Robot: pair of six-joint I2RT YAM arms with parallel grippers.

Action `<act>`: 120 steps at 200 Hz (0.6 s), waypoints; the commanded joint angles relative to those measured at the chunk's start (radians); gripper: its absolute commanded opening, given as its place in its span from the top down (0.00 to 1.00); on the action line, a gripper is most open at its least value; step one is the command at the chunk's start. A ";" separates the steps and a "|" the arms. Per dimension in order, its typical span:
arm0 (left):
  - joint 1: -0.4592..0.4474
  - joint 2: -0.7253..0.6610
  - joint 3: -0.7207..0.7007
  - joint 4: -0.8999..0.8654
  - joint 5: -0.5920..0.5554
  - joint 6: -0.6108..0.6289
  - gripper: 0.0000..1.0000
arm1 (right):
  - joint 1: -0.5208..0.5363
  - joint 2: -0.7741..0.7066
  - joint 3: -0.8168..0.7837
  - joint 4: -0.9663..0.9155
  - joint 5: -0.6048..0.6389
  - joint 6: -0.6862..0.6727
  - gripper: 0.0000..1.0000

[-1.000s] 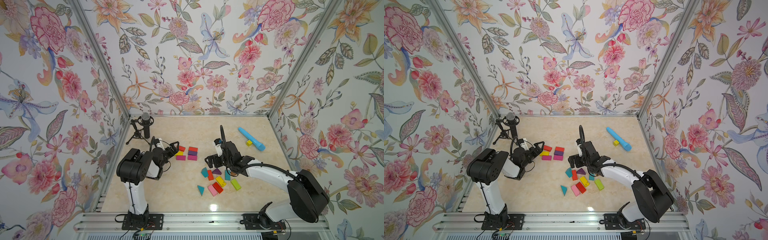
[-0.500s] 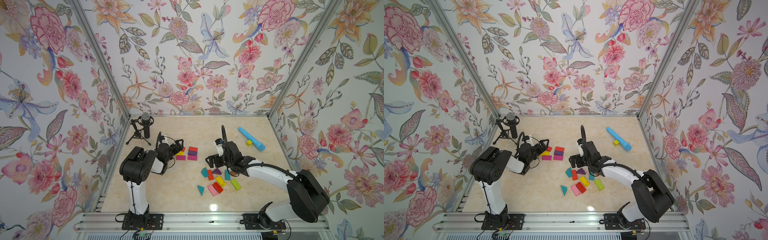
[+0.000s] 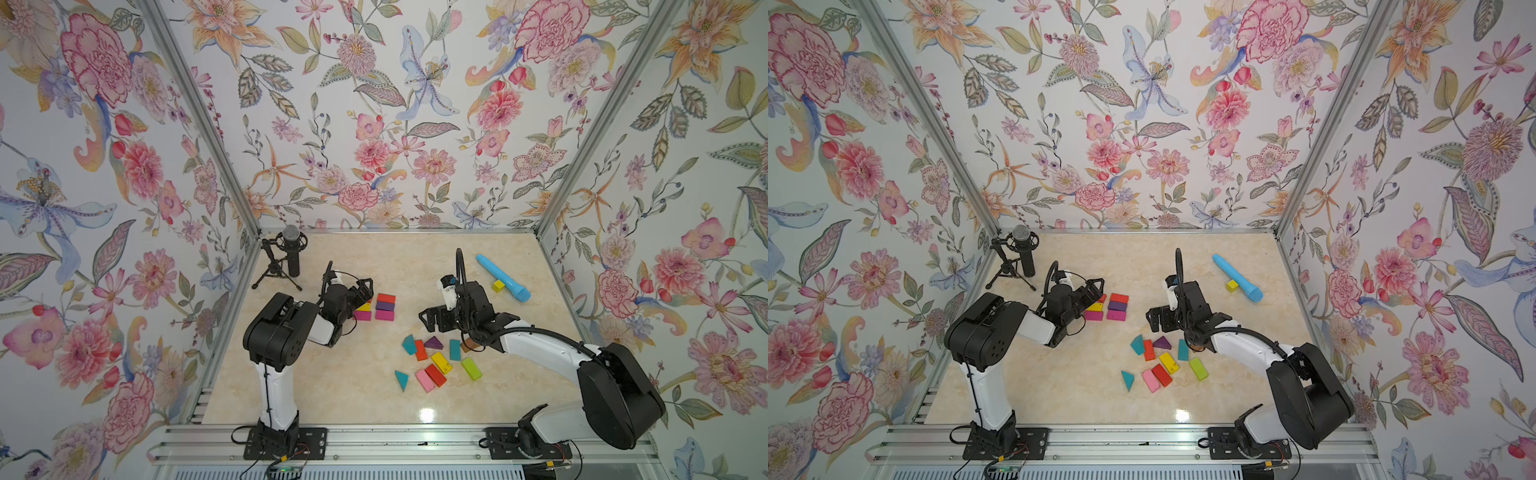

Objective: Assemble a piece of candy with building blocks
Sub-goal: Assemble the building blocks at the center of the board.

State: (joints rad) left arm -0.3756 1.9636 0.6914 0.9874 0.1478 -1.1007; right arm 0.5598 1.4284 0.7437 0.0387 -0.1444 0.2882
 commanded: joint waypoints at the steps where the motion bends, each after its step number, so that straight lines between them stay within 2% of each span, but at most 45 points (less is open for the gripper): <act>1: -0.021 0.033 -0.002 -0.098 -0.017 -0.033 0.01 | -0.010 -0.026 -0.021 0.019 -0.021 -0.018 0.00; 120: -0.061 0.073 0.014 -0.063 -0.017 -0.060 0.01 | -0.024 -0.043 -0.033 0.018 -0.022 -0.017 0.00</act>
State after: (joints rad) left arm -0.4168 1.9846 0.7082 1.0107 0.1413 -1.1267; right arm 0.5423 1.4063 0.7235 0.0429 -0.1619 0.2840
